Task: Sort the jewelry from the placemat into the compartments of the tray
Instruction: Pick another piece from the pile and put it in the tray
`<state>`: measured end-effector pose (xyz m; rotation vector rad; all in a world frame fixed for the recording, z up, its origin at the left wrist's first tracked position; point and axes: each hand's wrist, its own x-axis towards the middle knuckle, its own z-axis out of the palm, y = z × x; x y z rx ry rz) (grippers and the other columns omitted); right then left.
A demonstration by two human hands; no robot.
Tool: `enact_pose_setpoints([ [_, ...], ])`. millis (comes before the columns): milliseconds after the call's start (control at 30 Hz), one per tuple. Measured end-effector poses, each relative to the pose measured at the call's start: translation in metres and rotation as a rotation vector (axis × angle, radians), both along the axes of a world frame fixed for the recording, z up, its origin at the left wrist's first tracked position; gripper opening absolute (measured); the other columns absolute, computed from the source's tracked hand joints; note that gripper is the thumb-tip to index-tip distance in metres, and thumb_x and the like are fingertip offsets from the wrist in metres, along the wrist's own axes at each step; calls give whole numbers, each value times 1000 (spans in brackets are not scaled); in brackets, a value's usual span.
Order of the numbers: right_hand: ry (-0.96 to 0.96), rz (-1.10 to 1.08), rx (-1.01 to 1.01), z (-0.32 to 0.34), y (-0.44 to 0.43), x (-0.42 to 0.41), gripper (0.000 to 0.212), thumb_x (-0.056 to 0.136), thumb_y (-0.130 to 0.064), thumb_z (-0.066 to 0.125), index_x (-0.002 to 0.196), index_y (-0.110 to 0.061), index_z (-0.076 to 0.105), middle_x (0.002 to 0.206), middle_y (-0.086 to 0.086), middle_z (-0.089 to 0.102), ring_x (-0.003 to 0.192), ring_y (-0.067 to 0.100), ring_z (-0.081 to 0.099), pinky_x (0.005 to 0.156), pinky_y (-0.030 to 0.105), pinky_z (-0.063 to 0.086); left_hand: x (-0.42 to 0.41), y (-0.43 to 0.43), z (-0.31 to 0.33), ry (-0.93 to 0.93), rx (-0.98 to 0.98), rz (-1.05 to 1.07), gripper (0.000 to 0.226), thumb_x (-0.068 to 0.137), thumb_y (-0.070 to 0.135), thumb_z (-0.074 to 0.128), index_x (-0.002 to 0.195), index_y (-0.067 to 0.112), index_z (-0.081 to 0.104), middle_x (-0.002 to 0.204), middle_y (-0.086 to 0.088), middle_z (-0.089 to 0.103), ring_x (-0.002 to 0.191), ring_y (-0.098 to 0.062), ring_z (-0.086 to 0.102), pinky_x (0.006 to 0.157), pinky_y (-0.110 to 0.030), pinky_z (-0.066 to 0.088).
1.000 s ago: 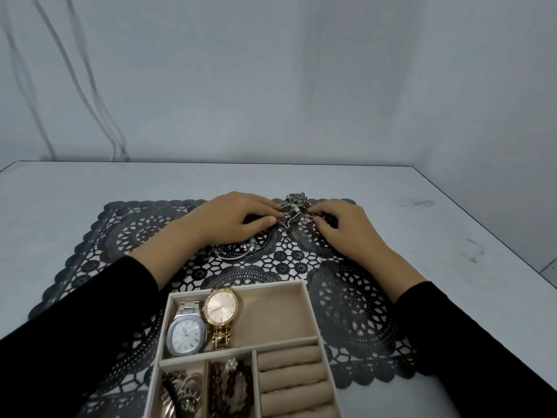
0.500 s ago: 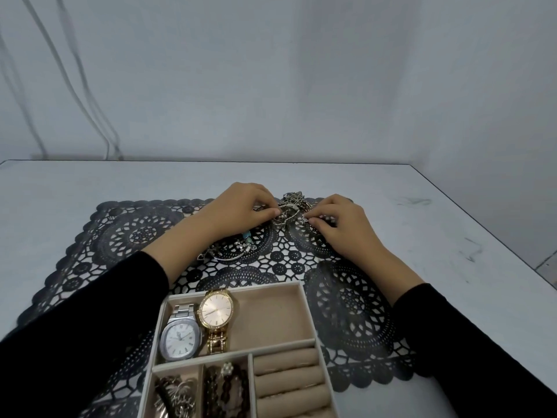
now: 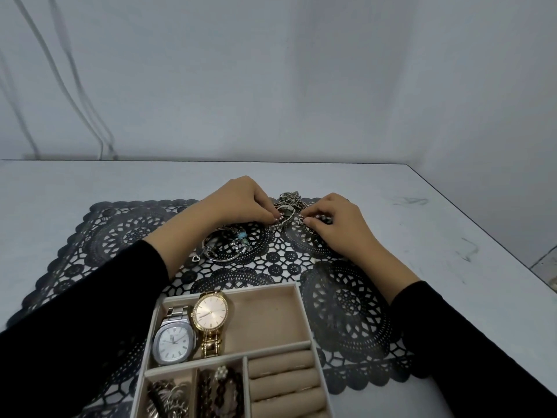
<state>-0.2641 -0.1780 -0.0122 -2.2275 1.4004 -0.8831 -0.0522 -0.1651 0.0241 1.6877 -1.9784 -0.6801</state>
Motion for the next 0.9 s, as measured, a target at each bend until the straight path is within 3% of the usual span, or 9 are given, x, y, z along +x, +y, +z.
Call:
enact_pose_setpoints([
  [67, 14, 11, -6, -1, -1, 0, 18, 88, -22, 66, 105, -24, 73, 96, -9, 53, 93, 4, 47, 74, 2, 30, 0, 1, 3, -14, 24, -1, 14, 76, 17, 77, 84, 29, 80, 68, 21, 69, 60, 11, 57, 54, -8, 39],
  [133, 34, 21, -4, -1, 0, 0, 19, 90, -21, 64, 107, -24, 72, 98, -6, 53, 93, 4, 45, 73, -1, 29, 0, 1, 4, -5, 30, 5, 13, 76, 19, 78, 84, 29, 80, 70, 19, 70, 64, 6, 59, 56, -11, 41],
  [233, 48, 30, 6, 0, -1, 0, 17, 91, -22, 63, 105, -24, 73, 99, -5, 52, 94, 5, 44, 73, 3, 29, -2, 3, 1, 4, -1, 31, 8, 74, 24, 81, 81, 29, 80, 81, 14, 74, 78, -1, 62, 69, -19, 47],
  [367, 76, 41, 15, 1, -3, 1, 13, 91, -21, 62, 101, -22, 71, 101, -4, 51, 96, 8, 45, 80, 17, 32, -6, 3, -4, 7, -38, 57, 4, 75, 27, 80, 78, 26, 80, 67, 19, 70, 65, 4, 57, 56, -13, 40],
  [500, 52, 50, 33, 0, -2, 1, 8, 90, -19, 63, 97, -21, 67, 101, -3, 51, 96, 8, 45, 82, 19, 31, -9, 1, -7, -4, -51, 77, 4, 79, 24, 76, 79, 22, 80, 68, 21, 66, 63, 5, 56, 49, -4, 35],
  [600, 10, 55, -2, -1, -2, -1, 7, 87, -17, 67, 91, -21, 62, 98, -3, 53, 91, 8, 48, 75, 16, 33, -9, 2, -7, -12, -65, 47, 6, 83, 25, 73, 83, 22, 78, 77, 21, 67, 74, 4, 59, 59, -4, 39],
  [700, -53, 57, -3, -2, -2, -3, 12, 85, -15, 69, 85, -23, 60, 97, -3, 57, 90, 9, 51, 77, 17, 36, -6, 3, -5, 33, -92, 38, 8, 86, 29, 72, 87, 22, 76, 89, 13, 71, 85, -2, 63, 78, -18, 46],
  [800, -116, 40, 18, -1, -2, -4, 9, 83, -14, 70, 83, -19, 62, 92, -4, 63, 89, 12, 56, 80, 23, 42, -2, 4, 0, 113, -120, 43, 6, 88, 26, 70, 88, 22, 74, 84, 14, 71, 82, -2, 65, 81, -21, 48],
  [900, -226, 37, 50, 2, 0, -6, 5, 84, -12, 69, 84, -12, 65, 81, -4, 65, 77, 11, 58, 71, 15, 46, 0, 7, 5, 267, -114, 41, 4, 91, 23, 67, 89, 21, 70, 95, 6, 75, 90, -10, 70, 88, -28, 54],
])
